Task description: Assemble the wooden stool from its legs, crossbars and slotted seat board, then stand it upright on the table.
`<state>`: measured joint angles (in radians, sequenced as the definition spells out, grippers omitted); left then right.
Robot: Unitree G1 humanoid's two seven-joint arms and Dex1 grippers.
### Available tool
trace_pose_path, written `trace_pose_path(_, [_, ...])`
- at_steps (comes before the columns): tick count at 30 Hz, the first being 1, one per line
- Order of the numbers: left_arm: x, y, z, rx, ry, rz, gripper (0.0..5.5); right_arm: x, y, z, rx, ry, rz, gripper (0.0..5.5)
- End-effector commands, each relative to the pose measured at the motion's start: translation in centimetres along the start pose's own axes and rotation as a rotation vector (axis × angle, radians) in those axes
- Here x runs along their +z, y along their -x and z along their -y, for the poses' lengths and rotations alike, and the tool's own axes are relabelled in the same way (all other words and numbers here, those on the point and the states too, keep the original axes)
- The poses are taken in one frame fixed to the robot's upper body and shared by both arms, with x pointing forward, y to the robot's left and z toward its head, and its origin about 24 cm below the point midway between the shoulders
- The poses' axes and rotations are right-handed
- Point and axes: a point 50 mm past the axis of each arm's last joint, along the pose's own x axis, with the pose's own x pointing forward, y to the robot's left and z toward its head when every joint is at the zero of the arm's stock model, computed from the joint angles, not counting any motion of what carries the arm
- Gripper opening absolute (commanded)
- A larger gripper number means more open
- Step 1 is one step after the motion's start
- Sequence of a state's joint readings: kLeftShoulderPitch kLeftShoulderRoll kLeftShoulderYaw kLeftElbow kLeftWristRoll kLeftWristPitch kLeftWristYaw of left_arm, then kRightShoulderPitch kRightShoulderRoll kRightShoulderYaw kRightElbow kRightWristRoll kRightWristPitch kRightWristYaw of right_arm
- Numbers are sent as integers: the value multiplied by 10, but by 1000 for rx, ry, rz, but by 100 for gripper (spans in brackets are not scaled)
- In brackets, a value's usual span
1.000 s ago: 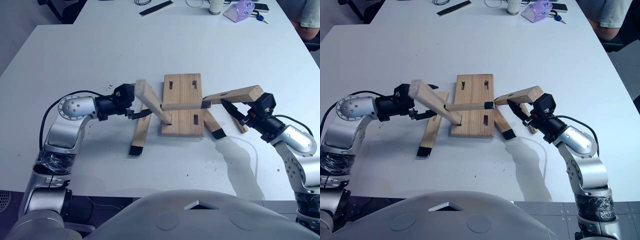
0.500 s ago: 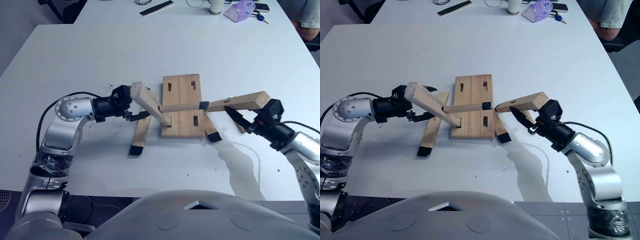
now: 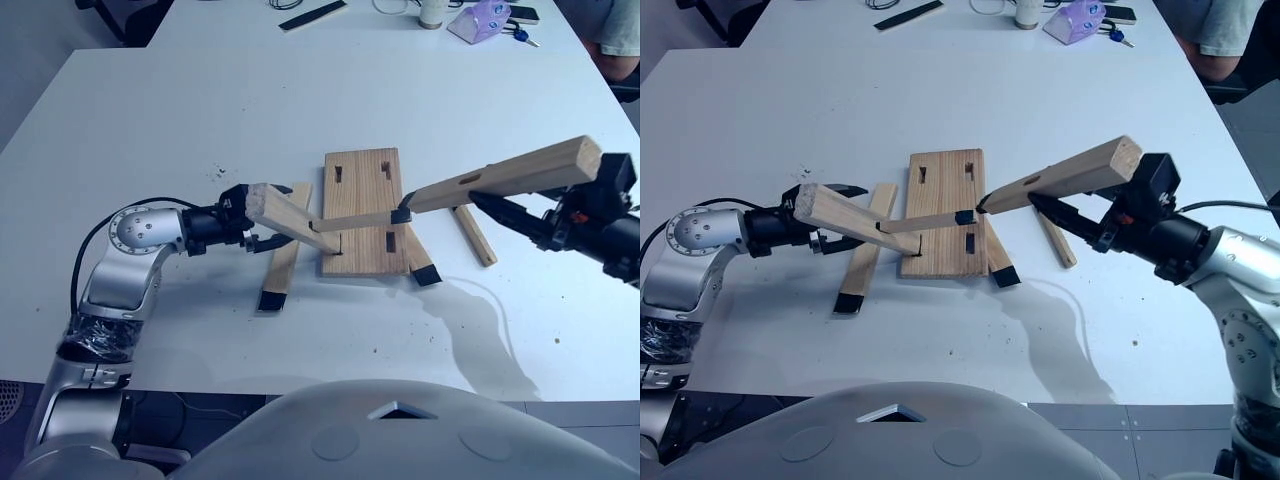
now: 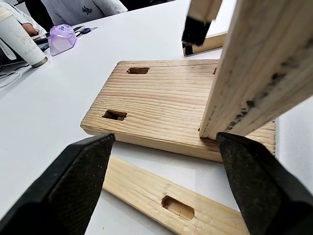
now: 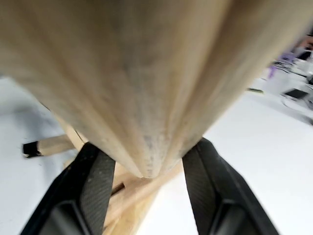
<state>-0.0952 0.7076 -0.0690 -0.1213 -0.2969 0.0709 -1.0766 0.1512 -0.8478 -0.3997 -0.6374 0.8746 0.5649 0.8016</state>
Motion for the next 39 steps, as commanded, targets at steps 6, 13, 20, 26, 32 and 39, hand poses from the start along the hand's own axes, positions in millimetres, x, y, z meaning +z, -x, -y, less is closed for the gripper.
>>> trace_pose_path(6, [4,-1,2,-29,-18,-3,385,-13,-9,-9,163,-7,-125,199])
trace_pose_path(13, [5,-1,3,-49,-17,-1,385,-26,-7,-12,241,58,-218,199])
trace_pose_path(20, [8,-6,6,-56,-17,13,385,-21,-13,-5,334,117,-253,199])
trace_pose_path(26, [8,-9,11,-69,-13,19,385,-20,-22,8,375,129,-275,199])
trace_pose_path(32, [8,-11,15,-84,-11,19,385,-12,-24,18,408,149,-296,199])
trace_pose_path(39, [5,-11,18,-85,-1,14,385,-4,-23,22,431,161,-310,199])
